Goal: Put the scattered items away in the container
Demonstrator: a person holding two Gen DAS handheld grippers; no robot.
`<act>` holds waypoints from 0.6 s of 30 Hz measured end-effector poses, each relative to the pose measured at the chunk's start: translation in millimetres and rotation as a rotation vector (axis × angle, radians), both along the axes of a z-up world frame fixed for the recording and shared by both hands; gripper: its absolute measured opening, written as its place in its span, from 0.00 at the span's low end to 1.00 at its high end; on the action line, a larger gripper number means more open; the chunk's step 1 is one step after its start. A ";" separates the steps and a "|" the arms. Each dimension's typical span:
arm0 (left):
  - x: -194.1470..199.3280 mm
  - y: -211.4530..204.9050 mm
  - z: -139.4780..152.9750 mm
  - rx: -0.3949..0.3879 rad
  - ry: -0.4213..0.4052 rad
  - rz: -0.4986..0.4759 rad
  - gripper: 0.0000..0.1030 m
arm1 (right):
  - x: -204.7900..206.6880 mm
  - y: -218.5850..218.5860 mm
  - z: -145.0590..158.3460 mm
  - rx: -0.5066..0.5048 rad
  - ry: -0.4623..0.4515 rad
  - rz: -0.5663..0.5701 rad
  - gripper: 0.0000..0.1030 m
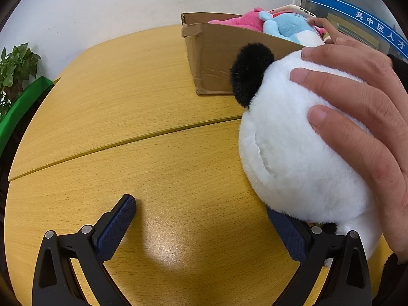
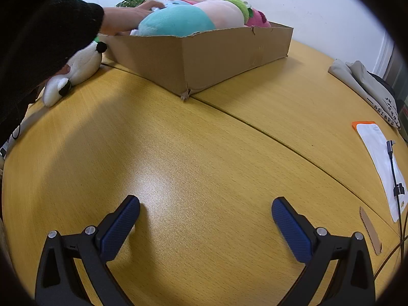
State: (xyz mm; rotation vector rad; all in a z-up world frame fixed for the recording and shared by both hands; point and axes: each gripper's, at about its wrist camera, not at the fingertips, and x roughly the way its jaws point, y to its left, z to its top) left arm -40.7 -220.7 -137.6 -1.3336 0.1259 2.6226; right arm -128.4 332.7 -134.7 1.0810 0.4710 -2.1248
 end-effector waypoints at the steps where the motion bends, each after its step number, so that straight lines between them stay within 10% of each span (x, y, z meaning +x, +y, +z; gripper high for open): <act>1: 0.0 0.0 0.0 0.000 0.000 0.000 1.00 | 0.0 0.0 -0.1 0.000 0.000 0.000 1.00; 18: 2.8 0.2 -0.3 0.000 0.000 0.017 1.00 | 0.1 0.1 0.0 0.000 0.000 0.000 1.00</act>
